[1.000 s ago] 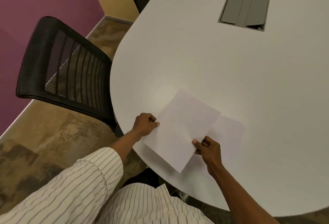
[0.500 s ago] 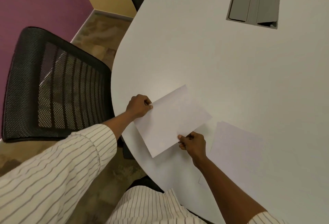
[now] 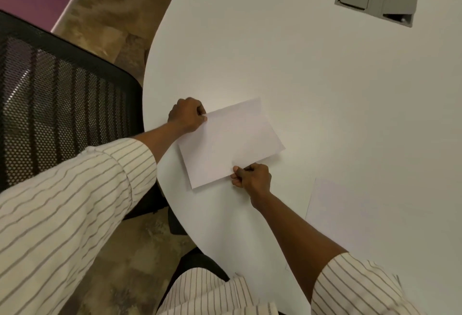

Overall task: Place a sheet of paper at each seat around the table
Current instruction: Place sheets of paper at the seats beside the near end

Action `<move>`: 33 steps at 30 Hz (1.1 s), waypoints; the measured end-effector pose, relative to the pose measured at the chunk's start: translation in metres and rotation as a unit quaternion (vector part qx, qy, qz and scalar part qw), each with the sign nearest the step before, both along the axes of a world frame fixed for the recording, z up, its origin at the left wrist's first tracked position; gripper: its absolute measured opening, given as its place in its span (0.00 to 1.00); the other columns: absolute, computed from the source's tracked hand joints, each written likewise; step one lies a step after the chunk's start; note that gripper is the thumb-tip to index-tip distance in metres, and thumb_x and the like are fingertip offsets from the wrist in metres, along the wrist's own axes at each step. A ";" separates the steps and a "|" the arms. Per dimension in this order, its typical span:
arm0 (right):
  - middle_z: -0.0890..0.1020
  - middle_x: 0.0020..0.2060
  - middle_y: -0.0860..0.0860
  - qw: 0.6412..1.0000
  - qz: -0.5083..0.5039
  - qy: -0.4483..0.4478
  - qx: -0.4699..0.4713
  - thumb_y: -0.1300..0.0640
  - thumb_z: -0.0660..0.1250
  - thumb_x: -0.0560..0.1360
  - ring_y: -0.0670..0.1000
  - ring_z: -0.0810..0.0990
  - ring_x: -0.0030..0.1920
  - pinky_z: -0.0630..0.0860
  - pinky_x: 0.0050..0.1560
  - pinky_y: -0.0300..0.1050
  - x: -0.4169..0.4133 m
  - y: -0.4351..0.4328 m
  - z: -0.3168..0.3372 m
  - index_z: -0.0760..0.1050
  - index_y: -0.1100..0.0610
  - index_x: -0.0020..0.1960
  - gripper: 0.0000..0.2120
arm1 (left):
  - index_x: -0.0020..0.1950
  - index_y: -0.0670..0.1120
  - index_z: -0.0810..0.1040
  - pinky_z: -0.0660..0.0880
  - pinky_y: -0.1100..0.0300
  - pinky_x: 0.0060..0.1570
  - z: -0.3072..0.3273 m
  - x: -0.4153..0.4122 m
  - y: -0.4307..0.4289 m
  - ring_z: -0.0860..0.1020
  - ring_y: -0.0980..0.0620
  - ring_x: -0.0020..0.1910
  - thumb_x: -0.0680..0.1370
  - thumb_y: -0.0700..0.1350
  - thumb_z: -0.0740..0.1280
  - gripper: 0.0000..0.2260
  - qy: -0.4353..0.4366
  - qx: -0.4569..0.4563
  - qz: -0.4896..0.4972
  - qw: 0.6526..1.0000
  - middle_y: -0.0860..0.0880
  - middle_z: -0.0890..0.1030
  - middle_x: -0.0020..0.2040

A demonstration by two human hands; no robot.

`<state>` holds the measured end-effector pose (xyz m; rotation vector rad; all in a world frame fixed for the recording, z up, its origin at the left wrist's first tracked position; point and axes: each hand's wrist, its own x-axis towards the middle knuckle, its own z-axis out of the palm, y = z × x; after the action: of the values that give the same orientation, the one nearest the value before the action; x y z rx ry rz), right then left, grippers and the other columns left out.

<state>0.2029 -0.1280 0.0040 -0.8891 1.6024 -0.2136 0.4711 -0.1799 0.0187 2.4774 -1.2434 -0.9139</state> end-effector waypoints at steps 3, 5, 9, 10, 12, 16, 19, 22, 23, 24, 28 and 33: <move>0.89 0.35 0.53 1.000 -0.025 0.012 0.007 0.57 0.78 0.78 0.55 0.90 0.35 0.88 0.52 0.53 0.019 -0.007 -0.006 0.82 0.66 0.45 0.12 | 0.51 0.48 0.88 0.83 0.48 0.59 -0.005 0.010 -0.017 0.85 0.39 0.57 0.77 0.47 0.78 0.05 -0.008 -0.006 -0.007 1.000 0.43 0.87 0.56; 0.89 0.35 0.53 0.999 -0.050 0.015 0.016 0.56 0.77 0.78 0.55 0.90 0.34 0.88 0.50 0.50 0.030 -0.013 -0.007 0.82 0.64 0.43 0.11 | 0.52 0.48 0.88 0.83 0.47 0.60 -0.007 0.014 -0.028 0.85 0.39 0.58 0.77 0.46 0.78 0.06 -0.009 -0.008 -0.013 1.000 0.43 0.87 0.57; 0.89 0.36 0.56 0.995 -0.095 0.022 0.031 0.57 0.78 0.78 0.56 0.90 0.33 0.82 0.37 0.40 0.043 -0.021 -0.008 0.78 0.60 0.38 0.14 | 0.52 0.48 0.88 0.82 0.47 0.59 -0.009 0.020 -0.045 0.84 0.39 0.59 0.76 0.46 0.78 0.06 -0.008 -0.008 -0.018 1.000 0.43 0.87 0.56; 0.89 0.37 0.56 0.994 -0.101 0.026 0.034 0.57 0.78 0.78 0.55 0.89 0.33 0.80 0.33 0.37 0.045 -0.021 -0.007 0.78 0.60 0.38 0.14 | 0.52 0.48 0.88 0.82 0.47 0.59 -0.009 0.021 -0.049 0.83 0.39 0.60 0.76 0.46 0.78 0.06 -0.009 -0.008 -0.022 1.000 0.43 0.87 0.56; 0.89 0.36 0.56 0.993 -0.103 0.032 0.041 0.56 0.78 0.78 0.54 0.89 0.31 0.77 0.31 0.35 0.050 -0.022 -0.006 0.78 0.60 0.38 0.14 | 0.53 0.47 0.87 0.81 0.48 0.59 -0.011 0.022 -0.054 0.82 0.39 0.61 0.77 0.45 0.77 0.06 -0.017 -0.008 -0.031 0.999 0.43 0.87 0.56; 0.89 0.36 0.56 0.993 -0.102 0.041 0.040 0.56 0.77 0.78 0.55 0.89 0.31 0.77 0.31 0.36 0.055 -0.029 -0.006 0.79 0.60 0.39 0.13 | 0.52 0.46 0.88 0.81 0.48 0.57 -0.015 0.024 -0.063 0.82 0.40 0.60 0.77 0.45 0.77 0.06 -0.026 -0.007 -0.039 0.999 0.43 0.87 0.55; 0.89 0.35 0.55 0.994 -0.085 0.056 0.030 0.55 0.77 0.78 0.54 0.88 0.29 0.75 0.29 0.34 0.060 -0.031 -0.006 0.79 0.60 0.41 0.13 | 0.51 0.47 0.87 0.80 0.48 0.58 -0.017 0.028 -0.066 0.82 0.40 0.60 0.76 0.45 0.76 0.06 -0.028 0.005 -0.044 0.999 0.44 0.87 0.55; 0.88 0.34 0.54 0.995 -0.070 0.068 0.030 0.53 0.77 0.78 0.54 0.88 0.28 0.79 0.35 0.39 0.064 -0.032 -0.008 0.79 0.59 0.40 0.13 | 0.51 0.48 0.86 0.80 0.49 0.57 -0.021 0.032 -0.067 0.82 0.38 0.58 0.75 0.46 0.76 0.06 -0.031 0.013 -0.048 0.998 0.44 0.86 0.56; 0.88 0.34 0.54 0.995 -0.069 0.071 0.031 0.53 0.77 0.78 0.54 0.88 0.28 0.80 0.37 0.40 0.065 -0.032 -0.009 0.79 0.59 0.40 0.14 | 0.51 0.48 0.86 0.79 0.49 0.56 -0.023 0.032 -0.068 0.82 0.38 0.58 0.75 0.46 0.76 0.05 -0.034 0.014 -0.050 0.998 0.44 0.86 0.55; 0.88 0.34 0.54 0.994 -0.069 0.074 0.031 0.52 0.77 0.78 0.54 0.88 0.28 0.80 0.37 0.40 0.064 -0.033 -0.010 0.79 0.59 0.40 0.14 | 0.51 0.48 0.86 0.79 0.49 0.56 -0.024 0.032 -0.067 0.82 0.37 0.58 0.75 0.45 0.76 0.05 -0.038 0.015 -0.054 0.998 0.44 0.86 0.55; 0.88 0.33 0.53 0.994 -0.054 0.092 0.031 0.50 0.77 0.78 0.52 0.87 0.27 0.76 0.35 0.39 0.065 -0.034 -0.011 0.81 0.61 0.43 0.14 | 0.51 0.47 0.85 0.74 0.50 0.60 -0.031 0.035 -0.065 0.80 0.37 0.59 0.76 0.44 0.74 0.05 -0.054 0.020 -0.066 0.996 0.45 0.86 0.54; 0.88 0.30 0.51 0.993 -0.021 0.114 0.036 0.48 0.77 0.78 0.50 0.87 0.26 0.74 0.36 0.37 0.066 -0.037 -0.014 0.84 0.62 0.43 0.16 | 0.51 0.45 0.84 0.71 0.49 0.67 -0.037 0.038 -0.066 0.81 0.39 0.57 0.76 0.42 0.74 0.05 -0.081 0.011 -0.085 0.993 0.44 0.87 0.52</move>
<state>0.2689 -0.1647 -0.0095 -0.8476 1.8293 -0.0847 0.5089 -0.2459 -0.0183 2.5370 -1.5236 -0.7824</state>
